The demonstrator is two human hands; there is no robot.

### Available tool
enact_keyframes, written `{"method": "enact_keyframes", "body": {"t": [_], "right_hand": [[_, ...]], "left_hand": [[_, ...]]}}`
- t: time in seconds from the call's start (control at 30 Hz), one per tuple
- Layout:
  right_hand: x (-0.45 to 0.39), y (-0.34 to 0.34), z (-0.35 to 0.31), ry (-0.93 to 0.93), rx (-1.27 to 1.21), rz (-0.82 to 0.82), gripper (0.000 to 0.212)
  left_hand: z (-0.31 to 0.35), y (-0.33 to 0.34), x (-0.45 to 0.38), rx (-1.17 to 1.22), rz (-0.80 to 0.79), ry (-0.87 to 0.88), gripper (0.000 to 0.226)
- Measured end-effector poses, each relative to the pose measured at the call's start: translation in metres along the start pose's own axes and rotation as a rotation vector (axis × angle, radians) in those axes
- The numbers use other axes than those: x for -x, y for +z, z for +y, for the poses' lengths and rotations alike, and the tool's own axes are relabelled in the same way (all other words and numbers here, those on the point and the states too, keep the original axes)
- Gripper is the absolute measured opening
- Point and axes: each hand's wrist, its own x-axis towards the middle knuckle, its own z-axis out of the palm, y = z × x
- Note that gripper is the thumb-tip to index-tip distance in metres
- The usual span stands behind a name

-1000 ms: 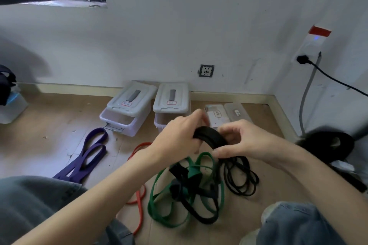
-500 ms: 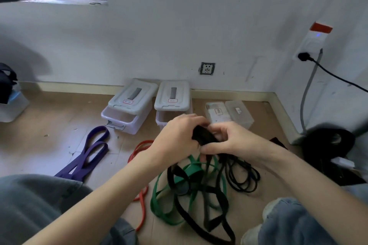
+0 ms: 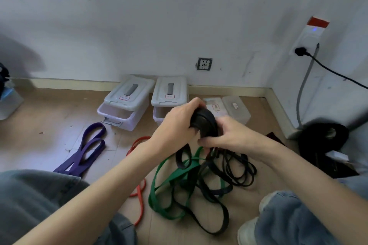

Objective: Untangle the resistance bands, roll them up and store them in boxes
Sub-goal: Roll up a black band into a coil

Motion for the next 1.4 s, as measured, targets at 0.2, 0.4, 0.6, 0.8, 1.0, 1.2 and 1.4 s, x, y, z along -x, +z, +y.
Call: {"method": "enact_keyframes", "body": {"t": [0.2, 0.4, 0.6, 0.8, 1.0, 1.2, 1.4], "right_hand": [[0.002, -0.029, 0.001, -0.029, 0.230, 0.134, 0.007], [0.001, -0.014, 0.008, -0.026, 0.252, 0.052, 0.017], [-0.005, -0.013, 0.009, -0.103, 0.153, 0.182, 0.012], [-0.007, -0.037, 0.018, -0.129, -0.110, 0.466, 0.030], [-0.008, -0.042, 0.029, -0.102, -0.128, 0.635, 0.028], [-0.011, -0.041, 0.043, 0.083, 0.340, 0.562, 0.024], [-0.011, -0.045, 0.048, 0.090, 0.295, 0.797, 0.020]], "left_hand": [[-0.024, -0.009, 0.009, 0.101, -0.462, -0.266, 0.023], [-0.015, -0.008, 0.007, 0.015, -0.179, -0.137, 0.027], [-0.028, 0.001, 0.010, -0.126, -0.239, -0.095, 0.022], [-0.057, -0.002, 0.023, -0.114, -0.277, -0.371, 0.007], [-0.057, -0.011, 0.020, 0.328, -0.148, -0.872, 0.020], [-0.032, -0.036, 0.000, 1.486, 0.270, -0.865, 0.024], [-0.018, -0.041, 0.007, 1.351, -0.351, -0.702, 0.026]]}}
